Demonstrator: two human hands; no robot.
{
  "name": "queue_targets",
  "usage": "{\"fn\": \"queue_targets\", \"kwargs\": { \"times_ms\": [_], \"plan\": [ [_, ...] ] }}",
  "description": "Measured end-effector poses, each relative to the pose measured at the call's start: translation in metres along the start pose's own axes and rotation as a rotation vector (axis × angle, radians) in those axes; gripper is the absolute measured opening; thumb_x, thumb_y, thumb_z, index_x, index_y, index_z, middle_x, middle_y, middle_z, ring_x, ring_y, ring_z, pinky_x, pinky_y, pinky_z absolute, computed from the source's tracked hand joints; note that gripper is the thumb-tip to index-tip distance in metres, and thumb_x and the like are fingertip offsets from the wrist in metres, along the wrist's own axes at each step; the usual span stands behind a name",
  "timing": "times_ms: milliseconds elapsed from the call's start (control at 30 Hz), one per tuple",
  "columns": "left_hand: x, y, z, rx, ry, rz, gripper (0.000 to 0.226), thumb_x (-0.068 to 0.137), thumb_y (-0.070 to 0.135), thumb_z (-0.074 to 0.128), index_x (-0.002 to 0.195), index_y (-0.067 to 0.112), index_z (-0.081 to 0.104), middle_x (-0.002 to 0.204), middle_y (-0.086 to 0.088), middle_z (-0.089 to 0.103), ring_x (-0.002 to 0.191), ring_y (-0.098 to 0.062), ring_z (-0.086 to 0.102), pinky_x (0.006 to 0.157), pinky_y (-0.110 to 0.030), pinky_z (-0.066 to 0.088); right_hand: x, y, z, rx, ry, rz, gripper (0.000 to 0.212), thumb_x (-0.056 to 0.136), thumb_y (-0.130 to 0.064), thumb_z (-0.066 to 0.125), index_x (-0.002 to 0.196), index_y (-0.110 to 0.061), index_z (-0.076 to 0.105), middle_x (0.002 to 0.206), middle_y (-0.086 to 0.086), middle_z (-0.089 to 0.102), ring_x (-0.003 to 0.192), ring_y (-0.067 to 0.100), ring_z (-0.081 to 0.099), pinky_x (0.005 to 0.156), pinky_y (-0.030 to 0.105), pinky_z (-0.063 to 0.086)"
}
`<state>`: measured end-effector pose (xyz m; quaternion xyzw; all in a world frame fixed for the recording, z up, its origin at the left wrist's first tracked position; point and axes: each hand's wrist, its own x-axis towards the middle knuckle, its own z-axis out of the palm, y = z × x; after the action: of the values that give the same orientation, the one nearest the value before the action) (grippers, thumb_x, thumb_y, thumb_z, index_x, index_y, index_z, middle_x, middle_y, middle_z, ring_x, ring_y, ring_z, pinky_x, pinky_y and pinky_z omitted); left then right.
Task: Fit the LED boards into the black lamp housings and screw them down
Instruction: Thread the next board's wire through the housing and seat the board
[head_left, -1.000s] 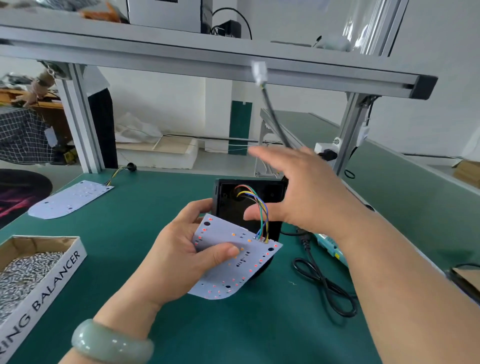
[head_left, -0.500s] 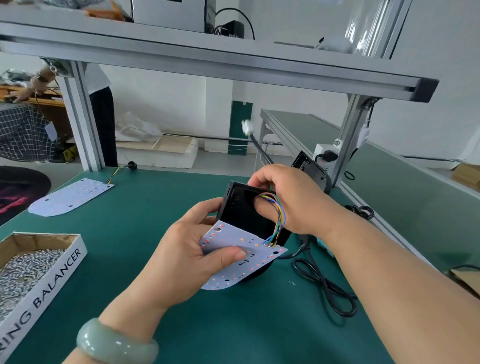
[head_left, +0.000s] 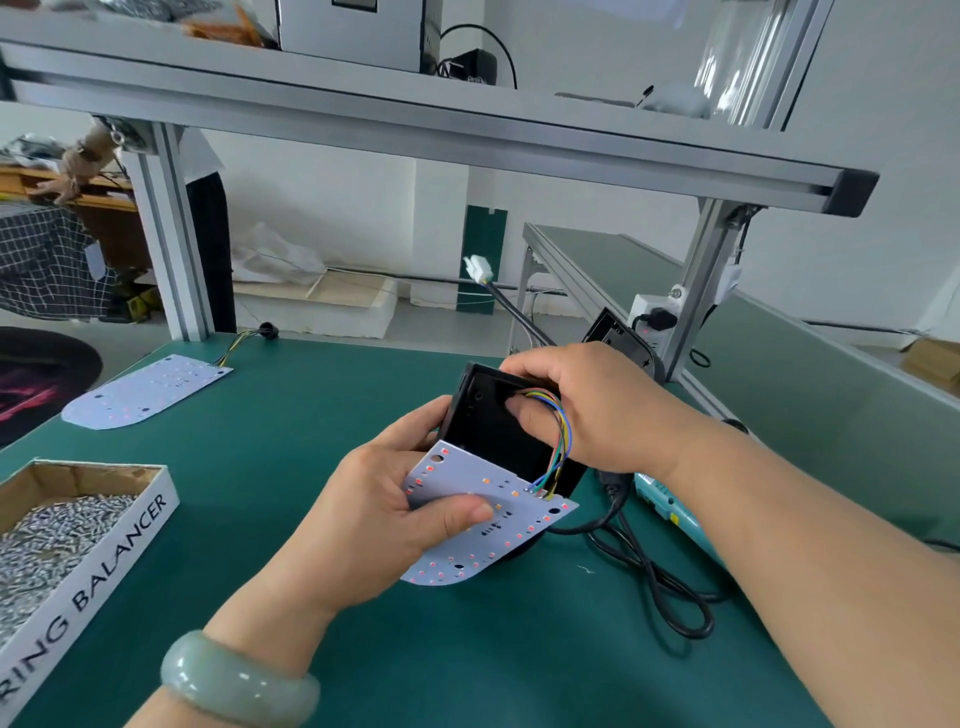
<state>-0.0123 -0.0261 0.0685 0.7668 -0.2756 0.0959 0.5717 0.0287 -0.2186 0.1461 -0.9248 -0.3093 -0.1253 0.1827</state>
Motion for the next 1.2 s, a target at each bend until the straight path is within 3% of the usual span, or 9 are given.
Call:
{"fn": "queue_targets", "kwargs": {
  "times_ms": [300,467,567,733,867,1000,1067,1133,1200],
  "plan": [
    [0.0,-0.002,0.0,-0.003,-0.017,-0.012,0.022,0.07,0.027,0.072,0.09,0.037,0.077,0.133,0.04,0.044,0.123,0.009,0.048,0.094,-0.009,0.039,-0.002,0.0,0.015,-0.169,0.152,0.002,0.022,0.085,-0.013,0.059,0.105,-0.018,0.064,0.074,-0.001,0.062,0.078,0.024,0.044,0.071,0.04,0.043],
    [-0.001,-0.004,0.001,-0.002,-0.047,0.002,0.021,0.072,0.025,0.072,0.09,0.033,0.078,0.136,0.035,0.045,0.129,0.004,0.044,0.103,-0.02,0.04,-0.007,0.007,-0.007,0.2,-0.134,0.012,0.026,0.088,-0.001,0.059,0.111,-0.013,0.067,0.091,-0.001,0.072,0.088,0.027,0.063,0.086,0.037,0.049],
    [-0.003,-0.004,0.001,-0.005,-0.05,0.014,0.021,0.072,0.024,0.072,0.09,0.033,0.078,0.137,0.036,0.044,0.128,0.003,0.046,0.102,-0.021,0.041,-0.007,0.01,-0.014,0.122,-0.207,-0.041,0.026,0.098,-0.011,0.053,0.119,-0.02,0.065,0.103,-0.004,0.072,0.09,0.006,0.062,0.089,0.025,0.047],
    [-0.002,-0.005,0.001,0.035,-0.041,0.027,0.022,0.07,0.036,0.073,0.092,0.039,0.076,0.134,0.04,0.043,0.131,0.003,0.042,0.1,-0.018,0.04,-0.008,0.007,0.001,-0.072,0.066,-0.055,0.012,0.094,-0.018,0.06,0.099,-0.017,0.071,0.075,-0.009,0.067,0.069,0.019,0.051,0.068,0.008,0.032],
    [-0.001,-0.005,0.002,0.01,-0.053,-0.048,0.052,0.067,0.044,0.072,0.118,0.041,0.063,0.121,0.021,0.063,0.112,-0.005,0.061,0.095,-0.031,0.047,-0.006,0.0,0.011,-0.157,0.135,0.03,0.013,0.087,-0.014,0.062,0.095,-0.019,0.071,0.066,-0.004,0.057,0.068,0.023,0.048,0.067,0.031,0.042],
    [-0.001,-0.002,-0.007,0.038,0.017,-0.031,0.023,0.065,0.05,0.068,0.087,0.048,0.073,0.107,0.026,0.06,0.099,0.002,0.062,0.081,-0.011,0.045,-0.003,-0.001,0.005,0.408,-0.137,0.086,0.027,0.088,-0.004,0.065,0.115,-0.009,0.067,0.101,0.004,0.072,0.093,0.011,0.065,0.088,0.024,0.049],
    [-0.002,-0.004,-0.013,-0.084,0.07,-0.072,0.021,0.062,0.049,0.071,0.081,0.042,0.076,0.102,0.012,0.067,0.092,-0.007,0.067,0.08,-0.018,0.05,-0.003,0.006,-0.002,0.854,-0.264,0.198,0.028,0.09,-0.02,0.063,0.117,-0.014,0.064,0.111,0.001,0.071,0.101,0.005,0.063,0.097,0.021,0.046],
    [-0.004,-0.003,-0.014,-0.197,0.092,-0.128,0.023,0.06,0.045,0.076,0.08,0.035,0.078,0.101,-0.003,0.072,0.087,-0.015,0.071,0.076,-0.026,0.055,-0.003,0.018,-0.001,1.098,-0.199,0.33,0.032,0.096,-0.037,0.049,0.114,-0.016,0.066,0.102,-0.006,0.073,0.092,0.007,0.064,0.091,0.026,0.047],
    [-0.005,0.0,-0.012,-0.268,0.102,-0.165,0.022,0.062,0.039,0.08,0.081,0.028,0.078,0.098,-0.007,0.073,0.082,-0.017,0.072,0.065,-0.024,0.056,-0.005,0.023,0.006,1.076,-0.104,0.31,0.032,0.103,-0.024,0.037,0.118,-0.016,0.064,0.092,-0.018,0.072,0.083,0.008,0.057,0.082,0.028,0.047]
  ]
}}
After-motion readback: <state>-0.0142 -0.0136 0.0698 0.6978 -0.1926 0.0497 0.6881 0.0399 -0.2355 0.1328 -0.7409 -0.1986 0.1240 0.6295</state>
